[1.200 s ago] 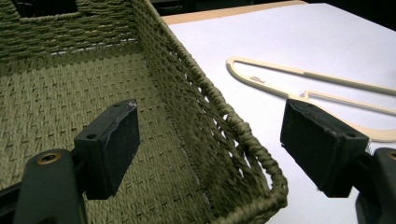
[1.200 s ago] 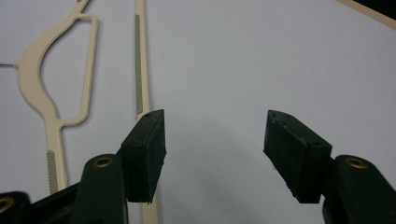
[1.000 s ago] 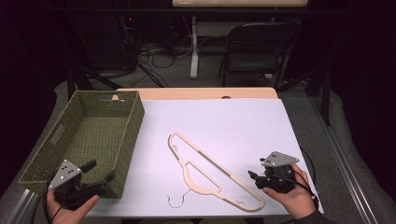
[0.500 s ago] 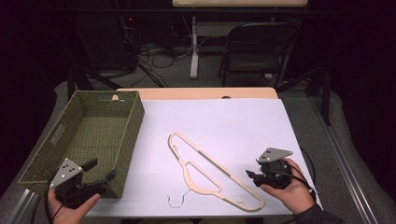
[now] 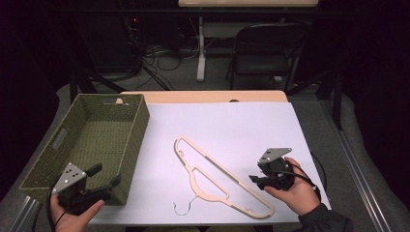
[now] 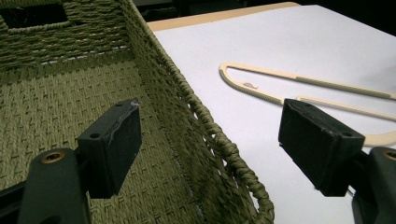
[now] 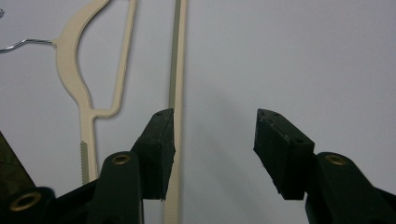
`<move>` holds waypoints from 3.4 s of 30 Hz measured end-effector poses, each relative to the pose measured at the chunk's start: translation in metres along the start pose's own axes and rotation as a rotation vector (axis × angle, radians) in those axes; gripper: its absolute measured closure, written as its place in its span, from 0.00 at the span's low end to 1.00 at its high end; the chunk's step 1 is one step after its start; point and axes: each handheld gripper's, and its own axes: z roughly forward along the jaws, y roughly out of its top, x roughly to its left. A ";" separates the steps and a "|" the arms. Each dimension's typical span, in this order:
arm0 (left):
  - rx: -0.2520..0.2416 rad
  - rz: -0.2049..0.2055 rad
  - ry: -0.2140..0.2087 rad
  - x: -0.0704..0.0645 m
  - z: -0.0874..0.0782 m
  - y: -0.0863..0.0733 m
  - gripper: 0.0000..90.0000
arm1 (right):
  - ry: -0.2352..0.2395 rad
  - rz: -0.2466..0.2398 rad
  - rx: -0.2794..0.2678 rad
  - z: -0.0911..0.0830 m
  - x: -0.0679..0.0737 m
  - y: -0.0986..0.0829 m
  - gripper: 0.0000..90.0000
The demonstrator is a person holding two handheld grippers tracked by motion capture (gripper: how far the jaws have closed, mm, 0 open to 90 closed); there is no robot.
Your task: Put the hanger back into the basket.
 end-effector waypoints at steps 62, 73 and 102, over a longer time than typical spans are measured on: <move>-0.006 0.000 -0.010 -0.002 0.001 0.001 0.25 | 0.128 0.018 0.404 0.076 0.031 0.074 0.61; -0.009 -0.002 -0.011 -0.001 0.001 0.001 0.26 | 0.112 0.011 0.406 0.086 0.042 0.082 0.62; -0.009 0.003 -0.011 -0.002 0.000 0.001 0.26 | 0.179 -0.014 0.517 0.116 0.061 0.101 0.79</move>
